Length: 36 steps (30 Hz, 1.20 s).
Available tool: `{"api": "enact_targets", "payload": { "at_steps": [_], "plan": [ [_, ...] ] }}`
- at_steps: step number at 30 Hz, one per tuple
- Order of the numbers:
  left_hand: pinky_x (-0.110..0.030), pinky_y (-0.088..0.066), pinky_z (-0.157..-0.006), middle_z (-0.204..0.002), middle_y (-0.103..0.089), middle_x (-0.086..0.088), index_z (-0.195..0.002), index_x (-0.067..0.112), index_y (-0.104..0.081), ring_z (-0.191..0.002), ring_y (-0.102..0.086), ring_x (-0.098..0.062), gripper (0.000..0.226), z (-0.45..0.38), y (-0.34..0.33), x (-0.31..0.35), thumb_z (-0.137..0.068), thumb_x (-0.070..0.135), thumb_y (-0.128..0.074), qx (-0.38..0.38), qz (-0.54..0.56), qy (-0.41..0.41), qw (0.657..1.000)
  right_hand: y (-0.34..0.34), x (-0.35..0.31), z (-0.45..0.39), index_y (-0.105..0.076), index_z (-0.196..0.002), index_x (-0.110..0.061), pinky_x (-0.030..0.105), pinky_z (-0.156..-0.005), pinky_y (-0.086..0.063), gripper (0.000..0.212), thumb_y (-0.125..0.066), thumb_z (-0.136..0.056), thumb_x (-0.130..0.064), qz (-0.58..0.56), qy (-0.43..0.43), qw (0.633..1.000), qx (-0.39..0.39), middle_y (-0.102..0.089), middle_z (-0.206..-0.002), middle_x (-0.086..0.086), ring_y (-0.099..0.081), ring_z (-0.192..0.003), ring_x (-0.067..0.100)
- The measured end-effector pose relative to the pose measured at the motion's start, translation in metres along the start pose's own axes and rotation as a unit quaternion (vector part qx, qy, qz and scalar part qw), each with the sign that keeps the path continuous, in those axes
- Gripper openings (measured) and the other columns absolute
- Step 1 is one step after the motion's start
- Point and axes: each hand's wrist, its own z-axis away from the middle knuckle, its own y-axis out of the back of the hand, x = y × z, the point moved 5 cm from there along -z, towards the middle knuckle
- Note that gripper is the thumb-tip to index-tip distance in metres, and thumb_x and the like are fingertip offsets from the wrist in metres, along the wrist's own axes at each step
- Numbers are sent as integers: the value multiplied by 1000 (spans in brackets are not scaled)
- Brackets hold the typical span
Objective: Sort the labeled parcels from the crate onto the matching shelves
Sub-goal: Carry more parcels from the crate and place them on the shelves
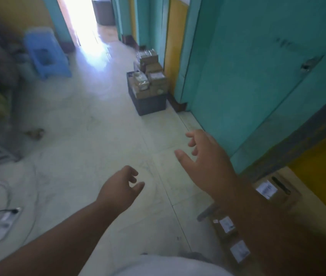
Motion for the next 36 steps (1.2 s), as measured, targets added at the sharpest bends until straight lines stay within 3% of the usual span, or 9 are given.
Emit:
{"api": "enact_targets", "payload": {
  "at_steps": [8, 14, 19, 23, 27, 36],
  "plan": [
    [-31, -52, -84, -106, -63, 12, -120, 27, -56, -92, -61, -11, 38, -141, 43, 0, -89, 46, -67, 37, -3, 4, 999, -39, -29, -164, -55, -127, -22, 21, -73, -36, 44, -66, -90, -41, -21, 68, 997, 10, -56, -106, -7, -48, -85, 7],
    [-31, -53, -82, -101, -62, 16, -117, 31, -56, -88, -61, -7, 36, -248, 103, -5, -88, 48, -67, 84, 11, 64, 994, -53, -63, -308, -55, -129, -22, 22, -73, -39, 44, -66, -91, -40, -24, 138, 990, -30, -58, -110, -5, -51, -90, 8],
    [-32, -54, -82, -101, -62, 16, -117, 33, -55, -88, -61, -7, 35, -330, 152, -17, -87, 49, -67, 110, 28, 89, 990, -81, -92, -417, -57, -129, -23, 9, -61, -33, 44, -66, -91, -43, -27, 153, 987, -44, -55, -104, -9, -52, -84, 4],
    [-29, -52, -79, -101, -62, 15, -117, 32, -55, -87, -60, -7, 35, -412, 184, -33, -88, 48, -67, 108, 27, 79, 991, -118, -107, -497, -56, -125, -23, 9, -61, -34, 41, -64, -91, -43, -27, 138, 989, -45, -55, -102, -10, -52, -80, 3],
    [-33, -54, -80, -101, -63, 14, -117, 31, -58, -88, -62, -9, 35, -522, 224, -34, -88, 46, -68, 91, 29, 42, 995, -138, -115, -581, -56, -122, -23, 10, -61, -35, 38, -64, -91, -44, -20, 101, 994, -24, -56, -109, -5, -57, -91, 11],
    [-36, -58, -79, -103, -62, 13, -117, 34, -55, -88, -63, -10, 34, -732, 263, 45, -89, 48, -66, -5, -2, -61, 998, -112, -81, -728, -53, -130, -24, 6, -67, -31, 43, -61, -93, -44, 25, -10, 998, 64, -57, -119, -7, -53, -99, 8]
  ]
}}
